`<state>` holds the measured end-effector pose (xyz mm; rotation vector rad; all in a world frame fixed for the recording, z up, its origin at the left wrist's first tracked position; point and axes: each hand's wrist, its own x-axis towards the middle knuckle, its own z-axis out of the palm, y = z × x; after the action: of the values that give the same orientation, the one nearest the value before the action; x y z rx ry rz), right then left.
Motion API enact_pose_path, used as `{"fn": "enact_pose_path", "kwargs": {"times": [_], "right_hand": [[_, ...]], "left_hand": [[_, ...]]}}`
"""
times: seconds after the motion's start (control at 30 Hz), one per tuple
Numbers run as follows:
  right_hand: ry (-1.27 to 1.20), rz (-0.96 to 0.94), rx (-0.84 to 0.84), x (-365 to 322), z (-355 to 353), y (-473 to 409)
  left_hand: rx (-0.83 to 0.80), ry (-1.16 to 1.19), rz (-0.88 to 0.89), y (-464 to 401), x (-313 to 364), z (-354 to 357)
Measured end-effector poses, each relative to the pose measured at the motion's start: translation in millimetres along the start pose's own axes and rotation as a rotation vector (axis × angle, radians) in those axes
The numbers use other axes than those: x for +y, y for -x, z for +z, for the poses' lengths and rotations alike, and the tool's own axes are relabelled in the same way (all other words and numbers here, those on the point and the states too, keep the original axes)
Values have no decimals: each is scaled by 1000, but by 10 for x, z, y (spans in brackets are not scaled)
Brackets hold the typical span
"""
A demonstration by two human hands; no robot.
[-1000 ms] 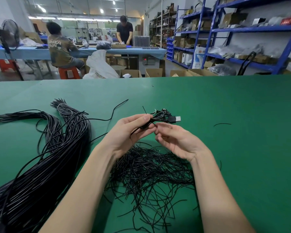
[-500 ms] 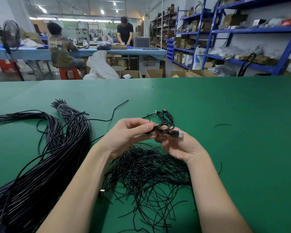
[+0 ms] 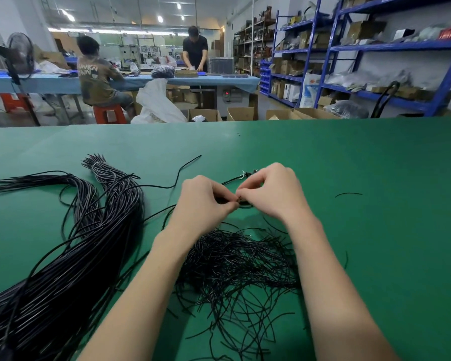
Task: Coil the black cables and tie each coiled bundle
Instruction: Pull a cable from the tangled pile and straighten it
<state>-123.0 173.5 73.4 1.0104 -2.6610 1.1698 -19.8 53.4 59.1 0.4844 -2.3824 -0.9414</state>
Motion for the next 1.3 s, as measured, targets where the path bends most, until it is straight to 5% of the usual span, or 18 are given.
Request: {"fn": "enact_pose_path", "kwargs": {"times": [0.23,0.47,0.97,1.3], "right_hand": [[-216,-192,221,-79,241,25],[-371,-250,250,40,260,21],[-624,-294,79,138,202,74],[-309,-176,-7,69,95,51]], "left_hand": [[207,353,-173,1,-64,46],[65,813,-385,-29,-55,-2],[-147,1309,-682,-33,-92,-111],[36,1007,-488,-46,-85,36]]}}
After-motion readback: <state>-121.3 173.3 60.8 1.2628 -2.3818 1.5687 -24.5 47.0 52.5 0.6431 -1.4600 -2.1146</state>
